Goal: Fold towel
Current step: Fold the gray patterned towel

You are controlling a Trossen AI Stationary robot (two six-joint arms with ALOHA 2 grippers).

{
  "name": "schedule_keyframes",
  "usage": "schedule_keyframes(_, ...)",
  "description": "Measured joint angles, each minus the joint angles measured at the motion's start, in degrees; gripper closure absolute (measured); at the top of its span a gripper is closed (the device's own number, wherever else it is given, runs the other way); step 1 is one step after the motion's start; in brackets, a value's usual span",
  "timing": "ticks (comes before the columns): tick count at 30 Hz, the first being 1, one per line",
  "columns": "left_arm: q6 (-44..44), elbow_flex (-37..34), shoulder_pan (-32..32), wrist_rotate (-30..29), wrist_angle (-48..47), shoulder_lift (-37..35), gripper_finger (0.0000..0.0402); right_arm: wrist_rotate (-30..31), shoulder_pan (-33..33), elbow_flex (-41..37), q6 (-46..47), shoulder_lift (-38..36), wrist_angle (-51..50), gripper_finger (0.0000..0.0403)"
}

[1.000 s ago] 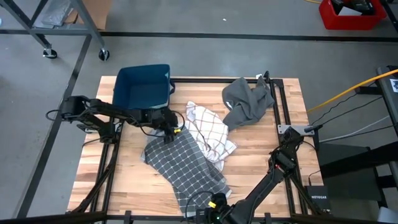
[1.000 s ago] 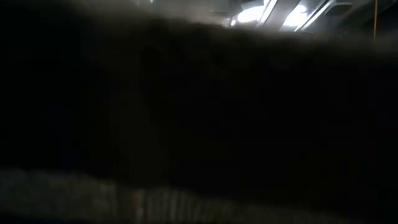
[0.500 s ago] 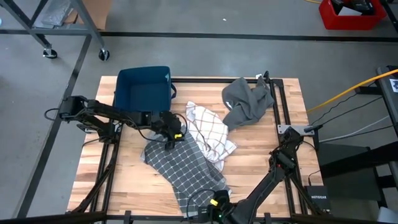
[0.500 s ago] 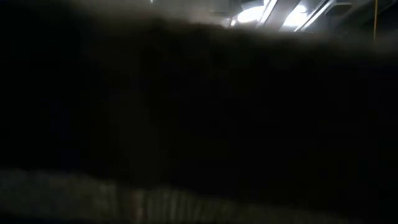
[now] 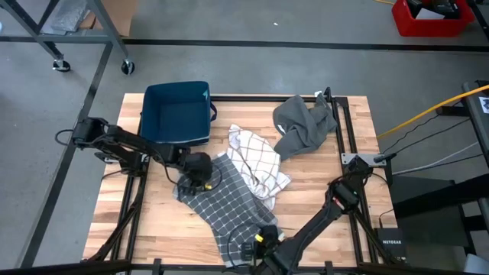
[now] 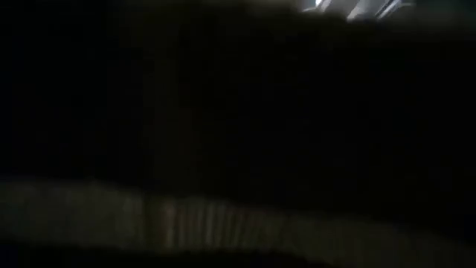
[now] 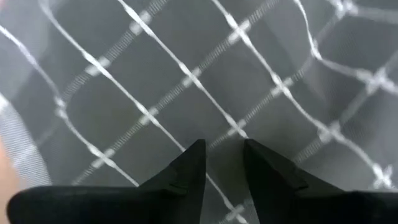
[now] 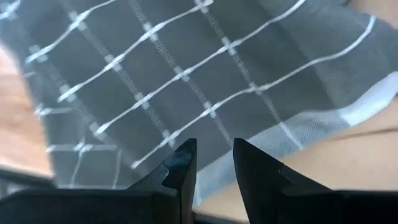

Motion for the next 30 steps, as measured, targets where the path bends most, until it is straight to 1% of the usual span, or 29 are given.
schedule_keyframes(6,-3.0,-1.6,-5.5,0.0,-3.5,0.1,0.0302,-0.5,-1.4,-4.8,0.0,0.1,2.7,0.0295)
schedule_keyframes(12,-11.4,-2.9,-13.7,2.8,-4.0,0.0,0.0302,-0.1,-2.9,-7.0,-1.2,-0.2,4.3,0.0295)
schedule_keyframes(17,-17.4,-2.7,-19.3,3.3,-4.3,-0.1,0.0302,6.1,-4.4,-7.0,-5.1,0.0,5.1,0.0295)
schedule_keyframes(20,-23.2,-1.7,-20.0,3.5,-6.3,-0.4,0.0302,11.7,-4.7,-5.6,-6.1,0.2,5.0,0.0295)
schedule_keyframes(22,-25.2,-0.5,-19.9,3.6,-7.4,-0.9,0.0302,14.4,-4.7,-4.0,-6.3,0.2,4.9,0.0295)
schedule_keyframes(24,-25.5,1.2,-19.6,4.2,-8.3,-2.0,0.0304,14.8,-4.5,-2.6,-7.5,0.2,4.7,0.0295)
schedule_keyframes(26,-25.1,2.9,-19.4,4.8,-9.4,-3.1,0.0309,13.6,-4.2,-1.3,-8.9,0.2,4.5,0.0295)
schedule_keyframes(30,-21.8,5.9,-18.4,4.6,-11.3,-5.2,0.0322,12.4,-3.4,0.7,-9.1,0.2,4.1,0.0295)
